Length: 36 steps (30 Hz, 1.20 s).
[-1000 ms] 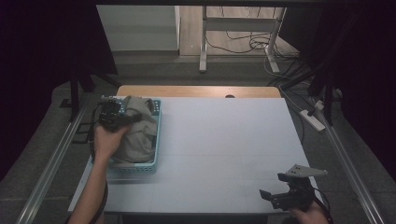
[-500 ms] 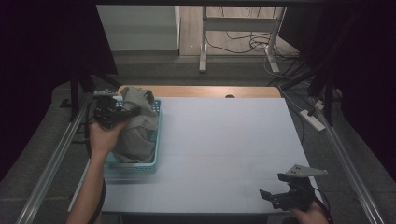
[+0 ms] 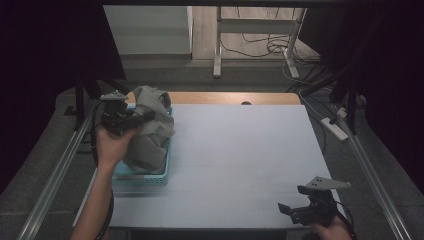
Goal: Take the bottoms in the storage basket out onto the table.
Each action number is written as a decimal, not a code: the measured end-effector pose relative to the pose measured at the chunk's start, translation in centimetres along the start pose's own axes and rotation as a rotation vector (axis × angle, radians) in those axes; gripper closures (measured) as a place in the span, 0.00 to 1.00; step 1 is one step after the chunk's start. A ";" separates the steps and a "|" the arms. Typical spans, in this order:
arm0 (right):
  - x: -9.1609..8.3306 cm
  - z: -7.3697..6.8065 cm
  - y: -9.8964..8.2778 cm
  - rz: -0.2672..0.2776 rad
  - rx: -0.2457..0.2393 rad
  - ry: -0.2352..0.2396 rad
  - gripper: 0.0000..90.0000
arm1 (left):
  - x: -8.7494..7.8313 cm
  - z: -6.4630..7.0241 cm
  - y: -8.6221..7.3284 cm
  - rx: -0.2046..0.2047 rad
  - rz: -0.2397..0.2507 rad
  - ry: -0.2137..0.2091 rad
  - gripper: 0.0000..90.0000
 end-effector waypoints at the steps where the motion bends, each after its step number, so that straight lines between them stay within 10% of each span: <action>1: 0.0 0.0 0.0 0.002 0.000 -0.001 0.02 | -0.1 0.1 0.1 0.001 0.002 -0.005 0.65; 36: 0.0 0.1 0.0 -0.001 0.011 0.001 0.02 | 0.1 8.1 4.2 0.155 0.074 -0.177 0.64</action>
Point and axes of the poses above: each handheld gripper's, and its own axes: x roughly forward along the jaws, y roughly out of its top, z roughly to its right, the point moved 8 cm from there along x, roughly forward along the jaws, and after that the axes turned 9 degrees about x, right-handed, at the moved point
